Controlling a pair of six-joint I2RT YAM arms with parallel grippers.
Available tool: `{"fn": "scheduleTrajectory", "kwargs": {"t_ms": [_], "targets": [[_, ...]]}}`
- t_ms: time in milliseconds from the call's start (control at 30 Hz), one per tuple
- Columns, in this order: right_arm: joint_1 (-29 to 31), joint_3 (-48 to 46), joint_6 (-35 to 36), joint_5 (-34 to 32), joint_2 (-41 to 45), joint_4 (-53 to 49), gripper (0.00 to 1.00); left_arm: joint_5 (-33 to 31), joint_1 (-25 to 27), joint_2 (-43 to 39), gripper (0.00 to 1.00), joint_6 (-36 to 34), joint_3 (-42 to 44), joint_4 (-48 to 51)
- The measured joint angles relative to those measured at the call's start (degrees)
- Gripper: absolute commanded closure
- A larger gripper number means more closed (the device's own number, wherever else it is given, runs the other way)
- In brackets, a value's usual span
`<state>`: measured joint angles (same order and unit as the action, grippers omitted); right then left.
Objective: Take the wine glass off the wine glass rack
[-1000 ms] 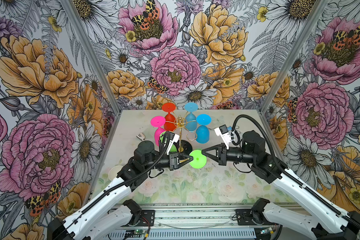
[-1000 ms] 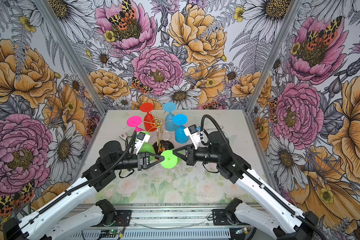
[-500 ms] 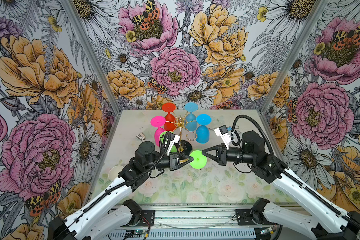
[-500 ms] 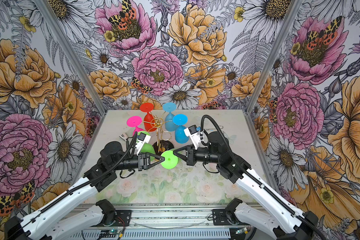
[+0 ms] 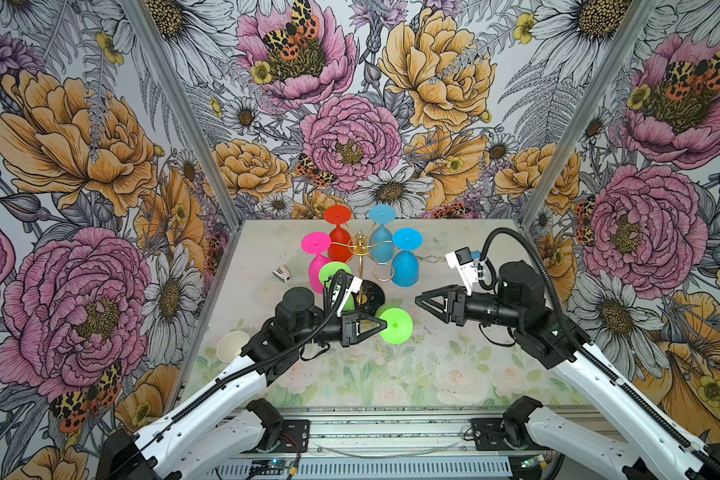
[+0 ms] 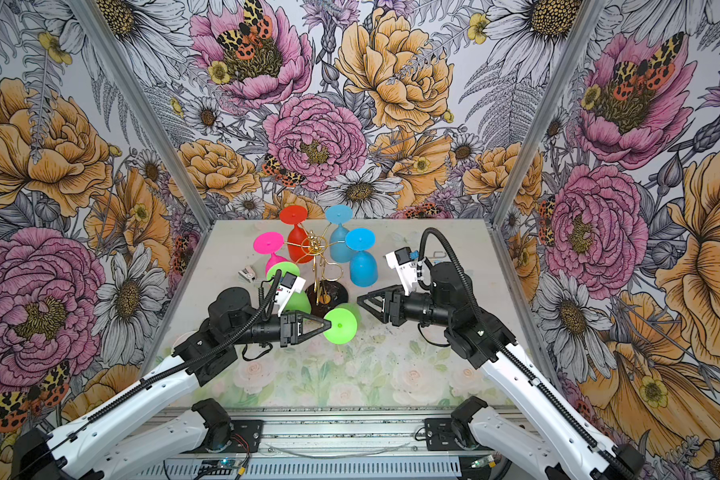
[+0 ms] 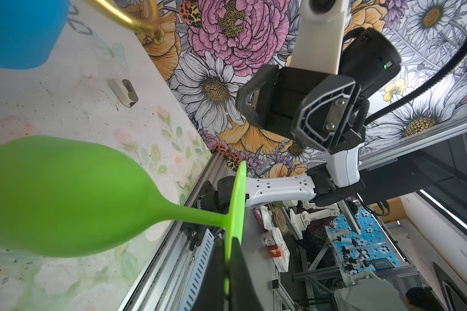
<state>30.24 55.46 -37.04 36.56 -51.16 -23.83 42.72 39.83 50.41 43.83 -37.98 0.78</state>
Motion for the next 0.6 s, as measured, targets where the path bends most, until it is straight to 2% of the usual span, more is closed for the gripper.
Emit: {"fn": "scheduleTrajectory", "kwargs": {"t_ms": [167,333,600], "targets": [[-3.23,-0.04,0.07,-0.13,0.52,-2.45,0.44,-2.99,7.23,0.22,1.00,-5.79,-0.13,1.33],[-6.23,-1.70,0.42,-0.33,0.57,-5.16,0.40,-7.69,14.40,2.23,1.00,-15.41,-2.64,7.02],[-12.26,-2.82,1.16,-0.63,0.37,-10.71,0.34,-13.62,19.23,2.80,1.00,-34.01,-5.64,14.40]]}}
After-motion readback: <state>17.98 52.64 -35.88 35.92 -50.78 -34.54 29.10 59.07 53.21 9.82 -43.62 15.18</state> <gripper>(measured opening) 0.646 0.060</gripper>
